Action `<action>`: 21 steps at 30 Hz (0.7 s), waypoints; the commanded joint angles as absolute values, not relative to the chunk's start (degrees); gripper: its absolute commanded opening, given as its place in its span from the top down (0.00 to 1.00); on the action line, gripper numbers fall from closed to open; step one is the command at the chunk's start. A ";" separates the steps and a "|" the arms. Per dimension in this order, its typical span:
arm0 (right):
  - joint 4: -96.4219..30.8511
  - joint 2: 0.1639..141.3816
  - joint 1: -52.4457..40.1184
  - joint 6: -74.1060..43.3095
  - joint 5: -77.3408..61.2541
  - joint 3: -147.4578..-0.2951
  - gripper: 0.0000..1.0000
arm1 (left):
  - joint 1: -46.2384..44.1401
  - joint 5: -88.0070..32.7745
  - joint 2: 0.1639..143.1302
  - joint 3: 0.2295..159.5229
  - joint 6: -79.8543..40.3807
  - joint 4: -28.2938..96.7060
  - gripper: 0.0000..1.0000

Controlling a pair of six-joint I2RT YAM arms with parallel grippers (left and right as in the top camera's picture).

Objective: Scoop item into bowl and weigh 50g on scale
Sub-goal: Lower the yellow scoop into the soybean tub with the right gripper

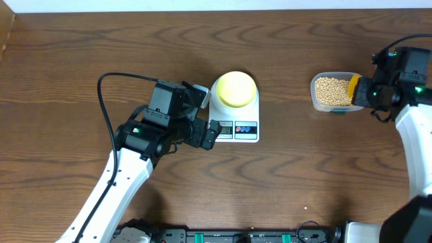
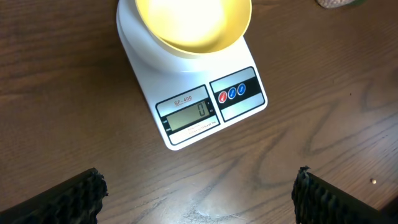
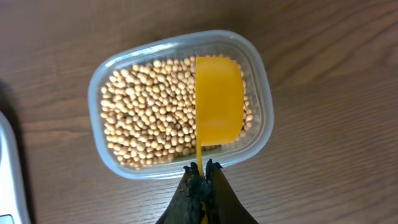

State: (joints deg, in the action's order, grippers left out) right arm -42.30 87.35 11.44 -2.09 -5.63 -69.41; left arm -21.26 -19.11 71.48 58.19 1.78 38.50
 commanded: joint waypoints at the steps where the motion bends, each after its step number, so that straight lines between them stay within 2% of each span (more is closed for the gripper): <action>1: -42.09 88.84 11.79 -0.10 -5.67 -70.39 0.99 | -21.06 -18.48 71.48 58.24 2.55 38.33 0.02; 13: -41.58 92.16 11.81 0.08 -6.20 -70.39 0.99 | -21.06 -18.48 71.48 58.24 2.57 38.33 0.02; 21: -41.15 93.30 11.81 1.17 -12.80 -70.39 0.99 | -21.06 -18.48 71.48 58.24 2.57 38.35 0.02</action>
State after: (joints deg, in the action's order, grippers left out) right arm -41.45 92.97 11.44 -0.30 -9.21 -69.41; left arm -21.26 -19.11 71.48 58.19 1.78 38.50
